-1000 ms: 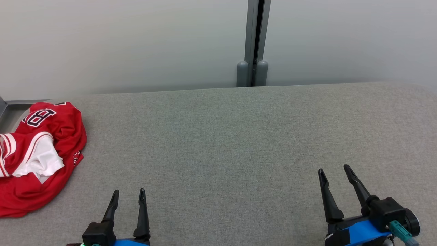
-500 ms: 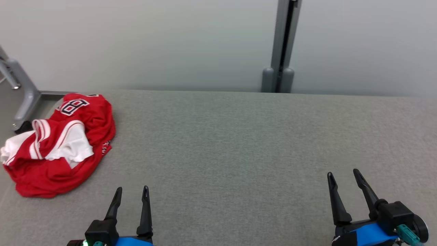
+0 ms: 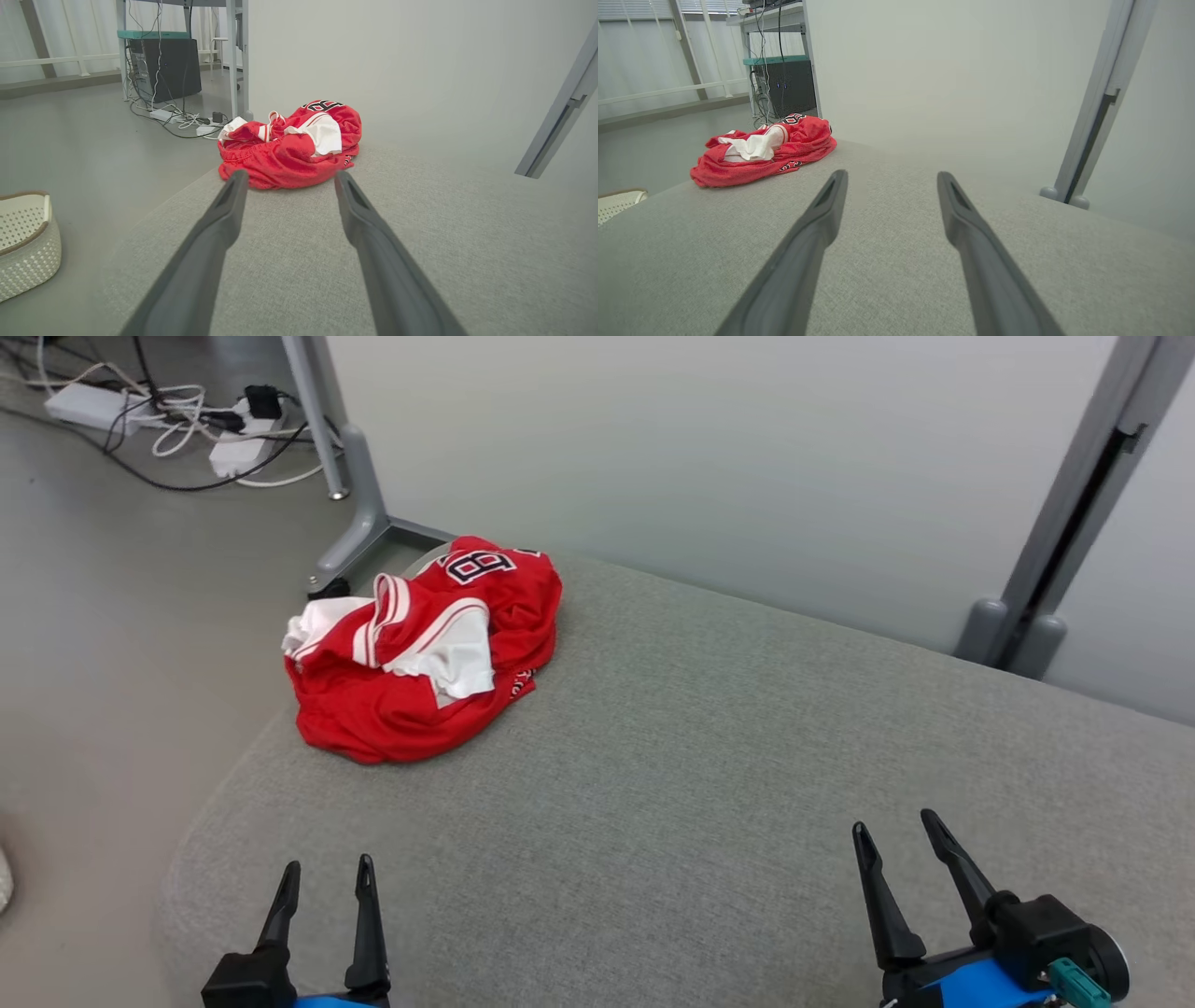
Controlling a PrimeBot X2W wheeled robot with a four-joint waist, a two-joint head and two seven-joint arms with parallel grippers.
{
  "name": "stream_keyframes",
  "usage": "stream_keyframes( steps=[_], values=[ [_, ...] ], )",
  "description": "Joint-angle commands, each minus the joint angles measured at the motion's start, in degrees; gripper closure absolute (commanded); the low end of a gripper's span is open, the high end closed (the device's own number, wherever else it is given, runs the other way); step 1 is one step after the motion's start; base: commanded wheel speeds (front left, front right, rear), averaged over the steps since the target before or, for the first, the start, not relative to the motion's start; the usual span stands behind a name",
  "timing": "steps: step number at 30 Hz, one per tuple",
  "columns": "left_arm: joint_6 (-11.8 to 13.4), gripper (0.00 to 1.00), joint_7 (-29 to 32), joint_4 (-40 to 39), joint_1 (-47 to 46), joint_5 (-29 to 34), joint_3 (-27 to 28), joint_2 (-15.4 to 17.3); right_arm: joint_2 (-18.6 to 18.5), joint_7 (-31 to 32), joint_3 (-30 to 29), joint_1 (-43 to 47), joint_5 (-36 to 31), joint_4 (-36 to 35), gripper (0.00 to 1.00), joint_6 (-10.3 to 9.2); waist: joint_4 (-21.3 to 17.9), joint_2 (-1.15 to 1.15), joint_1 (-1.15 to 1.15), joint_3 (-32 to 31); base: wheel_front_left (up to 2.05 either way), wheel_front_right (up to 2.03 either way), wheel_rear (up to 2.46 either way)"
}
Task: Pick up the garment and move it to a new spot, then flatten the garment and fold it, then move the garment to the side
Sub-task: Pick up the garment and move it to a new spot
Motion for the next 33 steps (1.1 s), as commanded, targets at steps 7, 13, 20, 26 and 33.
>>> stream_keyframes(
  steps=[7,13,20,26,33],
  values=[
    [0.4,0.0,-0.3,-1.5,1.4,-0.4,1.8,0.5,-0.3,-0.2,2.0,0.5,0.1,0.3,0.0,0.0,3.8,0.0,0.0,1.0,0.0,0.0,0.0],
    [0.4,0.0,-0.3,-3.5,0.3,-1.6,4.5,1.6,-0.3,-0.2,2.3,0.4,-0.8,-0.5,0.0,0.0,3.5,0.0,0.0,1.9,0.0,0.0,0.0],
    [1.1,0.0,2.6,-11.8,-8.6,-2.5,10.0,8.5,-0.3,-0.2,1.3,-2.0,-3.8,-3.7,0.0,0.0,1.0,0.0,0.0,6.3,0.0,0.0,0.0],
    [-1.8,0.0,9.9,-10.2,-23.4,-4.2,12.3,17.2,-0.3,-0.2,1.3,-4.7,-7.6,-5.5,0.0,0.0,-2.9,0.0,0.0,12.2,0.0,0.0,0.0],
    [-4.9,0.0,17.7,6.7,-36.8,-7.5,9.9,22.6,-0.3,-0.2,1.7,-5.8,-11.6,-6.6,0.0,0.0,-8.0,0.0,0.0,19.8,0.0,0.0,0.0]
  ],
)
